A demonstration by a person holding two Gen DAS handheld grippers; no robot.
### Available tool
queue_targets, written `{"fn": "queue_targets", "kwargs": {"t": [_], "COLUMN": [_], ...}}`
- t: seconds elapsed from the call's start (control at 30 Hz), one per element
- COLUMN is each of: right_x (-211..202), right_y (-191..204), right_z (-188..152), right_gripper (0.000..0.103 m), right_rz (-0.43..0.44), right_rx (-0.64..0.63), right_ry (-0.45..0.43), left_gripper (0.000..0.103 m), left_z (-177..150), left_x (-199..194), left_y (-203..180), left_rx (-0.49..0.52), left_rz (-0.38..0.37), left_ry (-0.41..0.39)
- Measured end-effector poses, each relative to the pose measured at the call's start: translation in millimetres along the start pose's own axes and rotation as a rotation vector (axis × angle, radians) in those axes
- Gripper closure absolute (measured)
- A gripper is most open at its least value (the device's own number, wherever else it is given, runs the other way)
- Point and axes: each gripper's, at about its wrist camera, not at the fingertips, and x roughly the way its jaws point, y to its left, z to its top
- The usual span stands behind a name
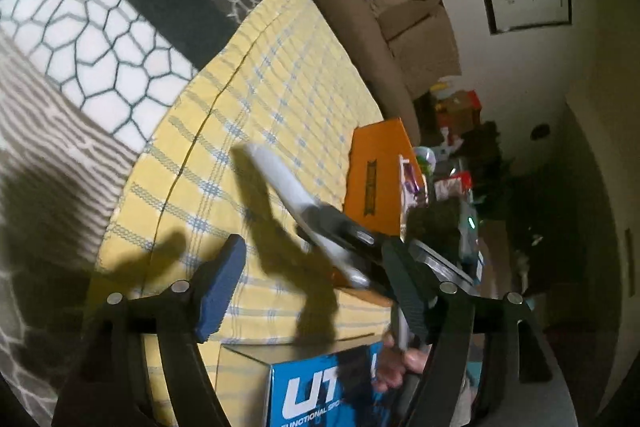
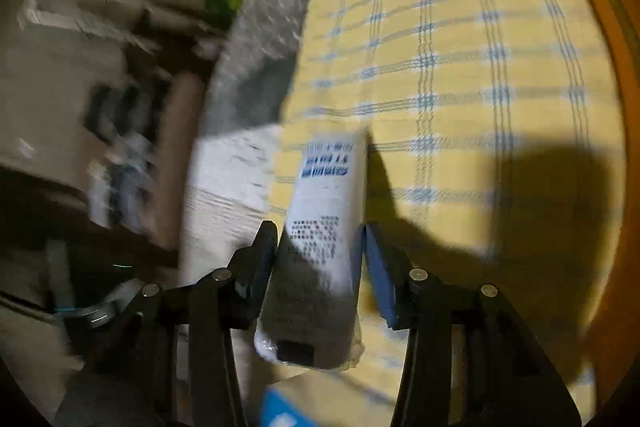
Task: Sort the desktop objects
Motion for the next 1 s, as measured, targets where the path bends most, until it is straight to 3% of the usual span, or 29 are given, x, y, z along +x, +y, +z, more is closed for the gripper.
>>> {"fn": "queue_targets", "kwargs": {"t": [0.07, 0.13, 0.3, 0.37, 0.43, 0.6, 0.63, 0.73, 0.9, 0.97, 1.0], "right_x": [-9, -10, -20, -22, -22, -8, -5, 7, 29, 29, 26], "right_y": [0, 9, 30, 39, 44, 32, 30, 28, 42, 43, 40], "right_z": [-8, -14, -23, -28, -33, -51, -52, -52, -63, -62, -60], "right_gripper": [0.069, 0.07, 0.07, 0.068, 0.065, 0.065, 0.062, 0.039, 0.04, 0.04, 0.04], "right_rz": [0.093, 0.148, -0.075, -0.126, -0.192, -0.338, -0.356, -0.402, -0.487, -0.435, -0.352], "right_rx": [0.024, 0.034, -0.093, -0.147, -0.2, -0.27, -0.282, -0.325, -0.48, -0.499, -0.462], "right_ry": [-0.009, -0.009, -0.012, -0.01, 0.019, 0.081, 0.082, 0.128, 0.222, 0.26, 0.261], "left_gripper": [0.027, 0.027, 0.025, 0.029, 0.043, 0.046, 0.046, 0.046, 0.048, 0.048, 0.048], "left_z": [2, 3, -2, -3, -3, -12, -12, -9, -6, -3, -2], "left_x": [8, 19, 42, 45, 53, 78, 78, 79, 89, 92, 93], "left_y": [11, 19, 20, 13, 7, 18, 18, 13, 7, 7, 8], "left_rx": [-0.047, -0.083, -0.07, -0.045, -0.033, -0.066, -0.063, -0.021, 0.01, 0.021, 0.011], "left_rz": [-0.03, -0.048, 0.015, 0.018, -0.01, 0.148, 0.147, 0.173, 0.173, 0.189, 0.185], "left_ry": [0.02, 0.047, 0.093, 0.107, 0.133, 0.173, 0.172, 0.159, 0.177, 0.172, 0.168]}}
